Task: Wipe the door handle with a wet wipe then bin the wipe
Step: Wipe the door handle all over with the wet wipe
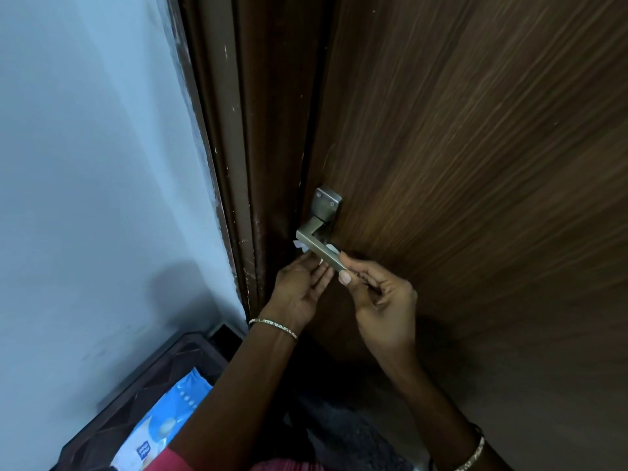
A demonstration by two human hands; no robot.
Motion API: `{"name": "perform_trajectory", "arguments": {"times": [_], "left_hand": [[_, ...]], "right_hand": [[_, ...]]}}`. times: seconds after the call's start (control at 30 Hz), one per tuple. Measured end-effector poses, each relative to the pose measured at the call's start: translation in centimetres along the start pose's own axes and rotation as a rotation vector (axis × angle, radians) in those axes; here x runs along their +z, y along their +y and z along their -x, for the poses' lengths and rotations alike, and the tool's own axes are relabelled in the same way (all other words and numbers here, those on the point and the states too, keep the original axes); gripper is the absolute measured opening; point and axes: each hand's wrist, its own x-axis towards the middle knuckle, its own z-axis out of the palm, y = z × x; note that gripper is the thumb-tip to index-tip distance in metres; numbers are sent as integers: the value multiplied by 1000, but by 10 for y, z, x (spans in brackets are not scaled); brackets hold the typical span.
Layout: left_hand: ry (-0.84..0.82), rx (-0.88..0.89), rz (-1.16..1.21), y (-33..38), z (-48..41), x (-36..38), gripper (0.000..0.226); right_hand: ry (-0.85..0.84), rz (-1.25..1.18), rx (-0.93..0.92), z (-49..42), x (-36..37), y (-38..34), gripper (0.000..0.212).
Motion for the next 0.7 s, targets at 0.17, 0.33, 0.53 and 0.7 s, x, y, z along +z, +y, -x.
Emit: {"name": "perform_trajectory", "arguments": {"times": [0.17, 0.33, 0.53, 0.7], "left_hand": [[-43, -142, -22, 6, 10, 8, 10], [-127, -229, -53, 9, 17, 13, 10], [-246, -243, 35, 10, 20, -3, 14], [-323, -215, 80, 13, 23, -7, 17]], "right_hand": [[16, 13, 0, 0, 1, 0, 27], [3, -16, 21, 0, 0, 1, 26], [10, -201, 213, -10, -7, 6, 23], [-128, -329, 344, -17, 1, 4, 30]]}}
